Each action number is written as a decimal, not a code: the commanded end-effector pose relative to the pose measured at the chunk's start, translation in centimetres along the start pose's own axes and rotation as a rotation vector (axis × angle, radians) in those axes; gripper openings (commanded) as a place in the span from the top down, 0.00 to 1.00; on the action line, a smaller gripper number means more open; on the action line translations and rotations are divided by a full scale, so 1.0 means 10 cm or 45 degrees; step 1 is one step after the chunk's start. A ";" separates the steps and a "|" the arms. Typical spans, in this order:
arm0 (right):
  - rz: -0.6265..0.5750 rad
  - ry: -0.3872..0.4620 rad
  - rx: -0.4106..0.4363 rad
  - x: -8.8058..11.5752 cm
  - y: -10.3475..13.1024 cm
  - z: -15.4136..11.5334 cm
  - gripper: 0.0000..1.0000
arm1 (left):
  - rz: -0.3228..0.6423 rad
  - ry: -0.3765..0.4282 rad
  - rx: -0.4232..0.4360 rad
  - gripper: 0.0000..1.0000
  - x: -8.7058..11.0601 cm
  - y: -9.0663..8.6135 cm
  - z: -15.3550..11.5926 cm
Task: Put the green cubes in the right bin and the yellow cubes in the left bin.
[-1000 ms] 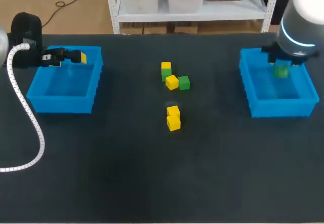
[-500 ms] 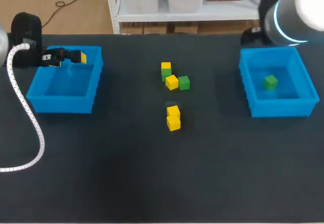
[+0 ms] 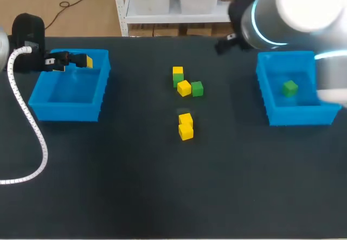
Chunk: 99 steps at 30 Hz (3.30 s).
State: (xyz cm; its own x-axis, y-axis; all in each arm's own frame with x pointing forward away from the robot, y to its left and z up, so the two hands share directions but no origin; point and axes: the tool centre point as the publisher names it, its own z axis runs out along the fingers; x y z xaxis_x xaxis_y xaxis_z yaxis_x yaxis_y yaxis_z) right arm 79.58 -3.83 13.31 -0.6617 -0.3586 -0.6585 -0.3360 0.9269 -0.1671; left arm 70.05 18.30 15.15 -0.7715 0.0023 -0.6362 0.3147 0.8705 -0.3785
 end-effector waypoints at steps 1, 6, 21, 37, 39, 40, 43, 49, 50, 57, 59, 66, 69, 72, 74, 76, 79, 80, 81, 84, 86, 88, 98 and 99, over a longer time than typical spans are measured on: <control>-0.001 0.031 -0.001 -0.11 0.08 0.19 0.00 | 0.002 -0.008 0.008 0.00 0.01 0.01 0.00; -0.001 0.031 -0.001 -0.11 0.08 0.19 0.00 | 0.002 -0.008 0.008 0.00 0.01 0.01 0.00; -0.001 0.031 -0.001 -0.11 0.08 0.19 0.00 | 0.002 -0.008 0.008 0.00 0.01 0.01 0.00; -0.762 0.167 -0.028 -0.60 0.02 0.13 0.00 | 0.002 -0.008 0.008 0.00 0.01 0.01 0.00; -0.846 0.191 -0.046 -0.61 0.09 0.15 0.00 | 0.002 -0.008 0.008 0.00 0.01 0.01 0.00; -0.885 0.207 -0.051 -0.61 0.10 0.15 0.00 | 0.002 -0.008 0.008 0.00 0.01 0.01 0.00; -1.008 0.241 -0.078 -0.60 0.19 0.19 0.00 | 0.002 -0.008 0.008 0.00 0.01 0.01 0.00; -1.254 0.324 -0.152 -0.50 0.33 0.22 0.00 | 0.002 -0.008 0.008 0.00 0.01 0.01 0.00; -1.266 0.337 -0.162 -0.48 0.35 0.21 0.00 | 0.002 -0.008 0.008 0.00 0.01 0.01 0.00; -1.409 0.406 -0.247 -0.24 0.50 0.23 0.00 | 0.002 -0.008 0.008 0.00 0.01 0.01 0.00; -1.415 0.414 -0.254 -0.19 0.51 0.26 0.00 | 0.002 -0.008 0.008 0.00 0.01 0.01 0.00; -1.367 0.459 -0.303 0.04 0.53 0.37 0.00 | 0.002 -0.008 0.008 0.00 0.01 0.01 0.00; -1.350 0.444 -0.317 0.09 0.58 0.41 0.00 | 0.002 -0.008 0.008 0.00 0.01 0.01 0.00; -1.330 0.432 -0.324 0.14 0.62 0.47 0.00 | 0.002 -0.008 0.008 0.00 0.01 0.01 0.00; -1.324 0.428 -0.332 0.16 0.65 0.50 0.00 | 0.002 -0.008 0.008 0.00 0.01 0.01 0.00; -1.333 0.427 -0.349 0.18 0.68 0.51 0.00 | 0.002 -0.008 0.008 0.00 0.01 0.01 0.00; -1.340 0.442 -0.411 0.23 0.71 0.53 0.00 | 0.002 -0.008 0.008 0.00 0.01 0.01 0.00; -1.342 0.445 -0.425 0.25 0.72 0.53 0.00 | 0.002 -0.008 0.008 0.00 0.01 0.01 0.00; -1.344 0.455 -0.428 0.27 0.73 0.55 0.00 | 0.002 -0.008 0.008 0.00 0.01 0.01 0.00; -1.364 0.475 -0.462 0.32 0.75 0.56 0.00 | 0.002 -0.008 0.008 0.00 0.01 0.01 0.00; -1.376 0.488 -0.482 0.35 0.76 0.56 0.00 | 0.002 -0.008 0.008 0.00 0.01 0.01 0.00; -1.401 0.494 -0.499 0.37 0.77 0.56 0.00 | 0.002 -0.008 0.008 0.00 0.01 0.01 0.00; -1.454 0.498 -0.597 0.37 0.87 0.62 0.00 | 0.002 -0.008 0.008 0.00 0.01 0.01 0.00; -1.453 0.499 -0.605 0.38 0.88 0.63 0.00 | 0.002 -0.008 0.008 0.00 0.01 0.01 0.00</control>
State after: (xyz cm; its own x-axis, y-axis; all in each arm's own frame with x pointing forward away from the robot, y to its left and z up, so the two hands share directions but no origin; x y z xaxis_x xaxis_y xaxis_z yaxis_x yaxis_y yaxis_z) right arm 77.59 3.34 4.97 0.0287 -0.9985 -0.0459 -0.9816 -0.0194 -0.1901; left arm 70.06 18.30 15.15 -0.7715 0.0022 -0.6362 0.3146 0.8705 -0.3785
